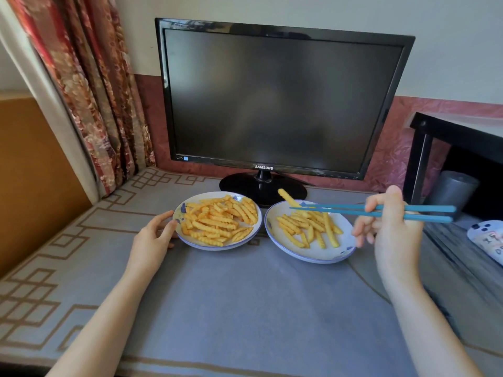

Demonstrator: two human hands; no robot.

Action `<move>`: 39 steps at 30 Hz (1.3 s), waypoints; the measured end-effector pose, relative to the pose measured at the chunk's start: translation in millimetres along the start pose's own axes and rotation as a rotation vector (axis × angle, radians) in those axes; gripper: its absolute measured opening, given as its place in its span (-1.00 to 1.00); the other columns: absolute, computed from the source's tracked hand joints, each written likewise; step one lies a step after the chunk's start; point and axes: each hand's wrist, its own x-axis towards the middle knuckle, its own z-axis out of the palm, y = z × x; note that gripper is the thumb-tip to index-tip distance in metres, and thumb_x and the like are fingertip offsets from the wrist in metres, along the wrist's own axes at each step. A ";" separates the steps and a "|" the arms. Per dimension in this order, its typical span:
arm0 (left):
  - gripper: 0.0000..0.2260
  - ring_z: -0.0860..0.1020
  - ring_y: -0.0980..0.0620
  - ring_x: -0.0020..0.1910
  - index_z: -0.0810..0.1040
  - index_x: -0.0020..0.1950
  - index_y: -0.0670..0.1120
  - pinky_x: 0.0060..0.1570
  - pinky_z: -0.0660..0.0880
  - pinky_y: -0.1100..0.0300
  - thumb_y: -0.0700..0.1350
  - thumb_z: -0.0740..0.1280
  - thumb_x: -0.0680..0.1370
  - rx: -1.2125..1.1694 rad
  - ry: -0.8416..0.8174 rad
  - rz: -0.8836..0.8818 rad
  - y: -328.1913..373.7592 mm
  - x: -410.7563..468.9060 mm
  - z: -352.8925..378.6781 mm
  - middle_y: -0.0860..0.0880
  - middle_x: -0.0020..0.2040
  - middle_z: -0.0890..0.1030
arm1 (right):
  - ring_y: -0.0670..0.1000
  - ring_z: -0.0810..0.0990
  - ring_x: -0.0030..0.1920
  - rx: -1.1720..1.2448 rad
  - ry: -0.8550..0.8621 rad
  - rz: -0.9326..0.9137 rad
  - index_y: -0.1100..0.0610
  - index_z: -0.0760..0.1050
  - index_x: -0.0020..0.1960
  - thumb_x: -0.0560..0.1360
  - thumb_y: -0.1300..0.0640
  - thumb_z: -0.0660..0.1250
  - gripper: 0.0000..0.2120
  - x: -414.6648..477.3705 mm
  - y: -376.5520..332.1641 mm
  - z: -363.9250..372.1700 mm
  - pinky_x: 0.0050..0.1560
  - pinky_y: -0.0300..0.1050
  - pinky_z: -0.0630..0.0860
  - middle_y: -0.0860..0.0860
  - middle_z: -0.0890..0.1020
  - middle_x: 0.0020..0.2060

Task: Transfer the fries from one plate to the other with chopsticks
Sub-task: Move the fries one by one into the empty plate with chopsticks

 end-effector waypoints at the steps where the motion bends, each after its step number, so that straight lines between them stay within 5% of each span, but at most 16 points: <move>1: -0.74 0.56 0.18 -0.20 0.50 0.30 -0.08 -0.40 0.46 0.50 -0.15 0.21 0.61 0.000 -0.001 0.002 -0.2 0.1 0.0 0.00 -0.07 0.61 | 0.02 0.33 -0.68 -0.020 0.014 -0.007 0.17 0.34 -0.31 0.66 0.04 0.02 -0.59 -0.1 -0.3 -7.8 -0.62 -0.29 0.21 0.10 0.45 -0.66; 17: -0.73 0.55 0.14 -0.25 0.50 0.29 -0.10 -0.39 0.43 0.54 -0.17 0.21 0.61 0.012 0.000 0.004 0.6 -0.5 -0.3 -0.07 -0.03 0.63 | 0.02 0.31 -0.66 -0.128 -0.005 -0.039 0.19 0.36 -0.30 0.66 0.12 0.02 -0.62 -9.8 9.9 -33.2 -0.62 -0.33 0.22 0.11 0.45 -0.63; 29: -0.74 0.55 0.16 -0.23 0.51 0.29 -0.10 -0.40 0.44 0.53 -0.16 0.21 0.61 0.009 0.001 -0.005 1.4 -0.9 -0.7 -0.04 -0.06 0.62 | -0.01 0.37 -0.68 0.067 -0.409 0.115 0.21 0.40 -0.32 0.63 0.05 0.10 -0.59 -30.5 14.3 57.1 -0.64 -0.33 0.26 0.18 0.42 -0.61; 39: -0.74 0.57 0.19 -0.19 0.50 0.29 -0.09 -0.37 0.47 0.50 -0.16 0.21 0.61 0.001 -0.009 -0.002 -2.0 1.4 -0.5 -0.05 -0.05 0.64 | 0.01 0.37 -0.65 0.070 -0.531 0.101 0.21 0.42 -0.28 0.66 0.10 0.05 -0.60 -33.3 24.6 81.6 -0.64 -0.30 0.28 0.24 0.46 -0.55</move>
